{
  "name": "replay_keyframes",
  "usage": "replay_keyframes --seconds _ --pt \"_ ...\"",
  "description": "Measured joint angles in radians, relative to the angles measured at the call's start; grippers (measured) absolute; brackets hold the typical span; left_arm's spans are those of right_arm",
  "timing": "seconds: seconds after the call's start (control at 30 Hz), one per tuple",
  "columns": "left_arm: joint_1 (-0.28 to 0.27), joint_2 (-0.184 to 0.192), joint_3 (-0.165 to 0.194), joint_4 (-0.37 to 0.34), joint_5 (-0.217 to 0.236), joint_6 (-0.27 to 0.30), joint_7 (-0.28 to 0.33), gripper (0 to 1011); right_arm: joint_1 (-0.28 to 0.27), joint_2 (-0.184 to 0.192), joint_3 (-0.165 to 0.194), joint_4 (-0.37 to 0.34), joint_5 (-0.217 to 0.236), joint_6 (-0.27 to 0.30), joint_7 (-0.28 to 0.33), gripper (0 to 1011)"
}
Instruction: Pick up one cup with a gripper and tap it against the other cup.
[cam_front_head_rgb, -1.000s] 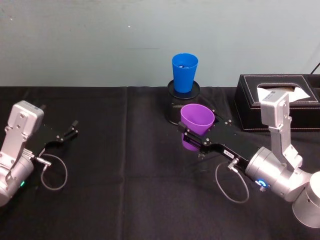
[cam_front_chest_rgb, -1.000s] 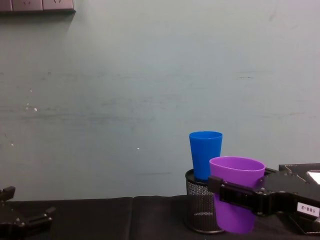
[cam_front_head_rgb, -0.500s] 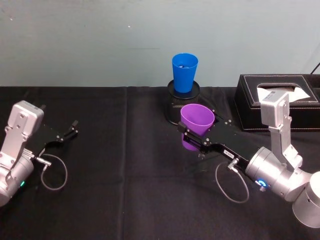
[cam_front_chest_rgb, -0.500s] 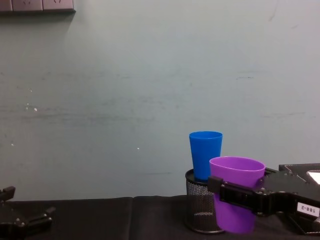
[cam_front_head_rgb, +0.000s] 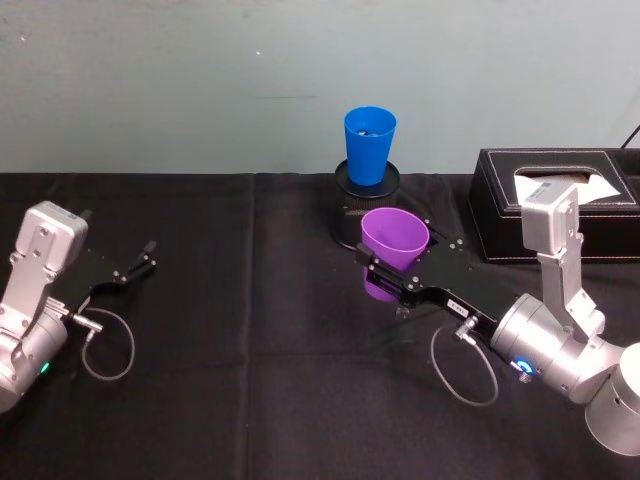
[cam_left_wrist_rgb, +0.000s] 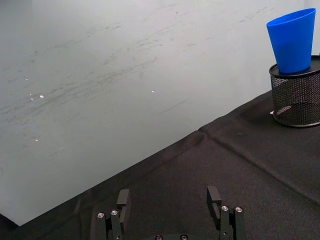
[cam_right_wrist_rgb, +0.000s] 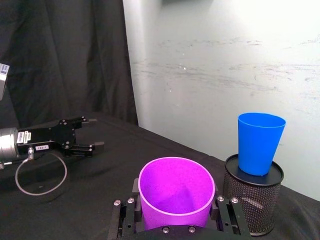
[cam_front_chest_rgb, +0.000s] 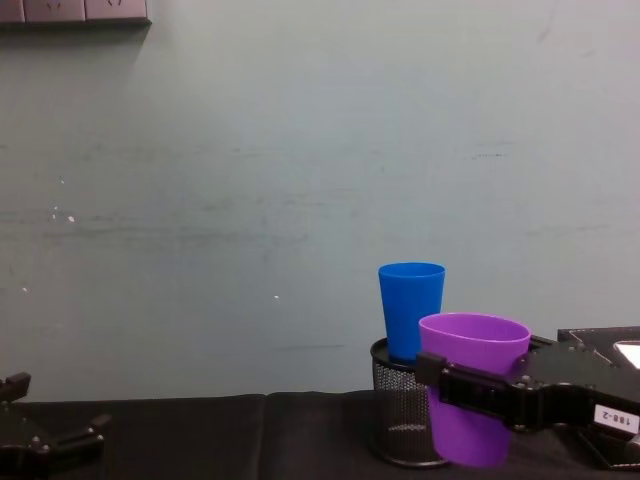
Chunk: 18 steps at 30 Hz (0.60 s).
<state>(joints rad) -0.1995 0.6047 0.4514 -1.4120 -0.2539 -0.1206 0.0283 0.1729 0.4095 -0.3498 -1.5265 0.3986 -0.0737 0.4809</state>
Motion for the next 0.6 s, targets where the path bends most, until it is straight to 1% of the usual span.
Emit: replay_keyframes --seconds 0.6 --pt "0.0 0.0 0.0 0.0 0.0 0.0 0.0 1000 0.0 0.0 0.0 0.0 0.0 0.0 0.0 731"
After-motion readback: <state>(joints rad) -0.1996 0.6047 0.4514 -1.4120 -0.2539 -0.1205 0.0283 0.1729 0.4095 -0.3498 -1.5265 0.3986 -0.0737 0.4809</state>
